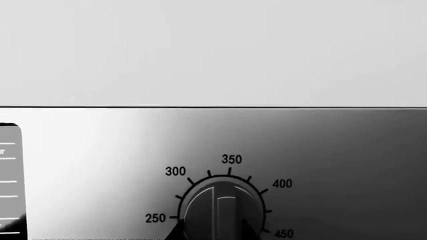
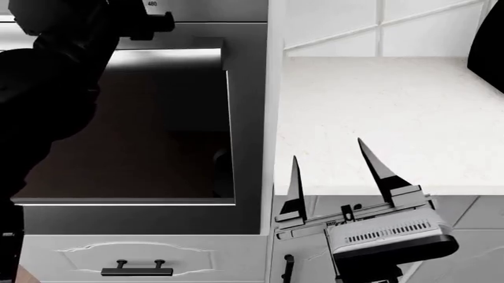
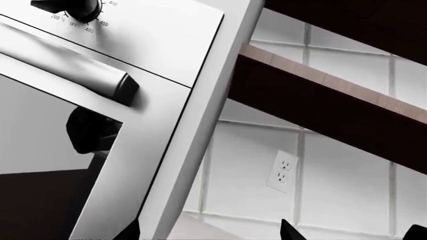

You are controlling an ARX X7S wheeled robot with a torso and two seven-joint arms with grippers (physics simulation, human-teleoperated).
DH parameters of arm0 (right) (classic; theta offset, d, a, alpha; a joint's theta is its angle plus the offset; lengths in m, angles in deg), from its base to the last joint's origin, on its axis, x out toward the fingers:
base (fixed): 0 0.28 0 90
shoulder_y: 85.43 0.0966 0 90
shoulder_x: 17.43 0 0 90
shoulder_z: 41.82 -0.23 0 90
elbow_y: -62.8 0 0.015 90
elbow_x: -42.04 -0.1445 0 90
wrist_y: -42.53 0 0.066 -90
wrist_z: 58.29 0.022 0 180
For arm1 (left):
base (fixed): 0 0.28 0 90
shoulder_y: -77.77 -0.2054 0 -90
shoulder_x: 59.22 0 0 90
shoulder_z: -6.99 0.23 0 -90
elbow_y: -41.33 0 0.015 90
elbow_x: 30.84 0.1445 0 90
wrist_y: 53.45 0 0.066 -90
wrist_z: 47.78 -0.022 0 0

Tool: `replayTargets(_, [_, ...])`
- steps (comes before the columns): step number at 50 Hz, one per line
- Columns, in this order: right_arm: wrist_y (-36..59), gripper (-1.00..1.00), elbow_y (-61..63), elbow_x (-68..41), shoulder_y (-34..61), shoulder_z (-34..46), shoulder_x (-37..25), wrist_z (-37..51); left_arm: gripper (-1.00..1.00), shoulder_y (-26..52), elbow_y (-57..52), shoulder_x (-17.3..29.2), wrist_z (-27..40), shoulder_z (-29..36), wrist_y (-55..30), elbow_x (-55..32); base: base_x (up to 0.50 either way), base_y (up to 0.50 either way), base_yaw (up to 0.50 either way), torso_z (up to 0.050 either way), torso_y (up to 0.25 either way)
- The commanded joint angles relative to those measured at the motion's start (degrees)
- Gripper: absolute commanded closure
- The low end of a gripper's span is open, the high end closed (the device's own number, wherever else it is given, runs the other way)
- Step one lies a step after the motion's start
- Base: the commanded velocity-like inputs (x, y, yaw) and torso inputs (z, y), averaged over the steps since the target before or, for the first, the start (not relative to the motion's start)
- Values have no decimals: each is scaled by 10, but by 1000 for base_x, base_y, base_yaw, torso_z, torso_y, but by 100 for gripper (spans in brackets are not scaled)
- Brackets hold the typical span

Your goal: Preheat the oven by turning the temperature knob.

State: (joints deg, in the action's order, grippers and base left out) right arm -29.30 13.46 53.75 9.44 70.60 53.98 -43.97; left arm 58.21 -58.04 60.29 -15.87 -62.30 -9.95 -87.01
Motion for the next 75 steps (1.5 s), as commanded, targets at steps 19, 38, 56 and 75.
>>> replayTargets(19, [5, -100, 0, -1, 1, 6, -4, 3, 100, 10, -37, 3, 8, 0, -11, -30, 0, 0, 0, 0, 0])
replayTargets(38, [-2, -100, -11, -2, -1, 12, -7, 8, 100, -3, 15, -2, -11, 3, 15, -9, 0, 0, 0, 0, 1])
replayTargets(56, [-18, -100, -27, -10, -1, 9, -10, 14, 100, -6, 21, 3, -34, 31, 27, 21, 0, 0, 0, 0, 0])
replayTargets(75, [-28, -100, -34, -11, -3, 11, -15, 20, 100, 9, -9, 31, -64, 90, 25, 79, 1, 0, 0, 0, 0])
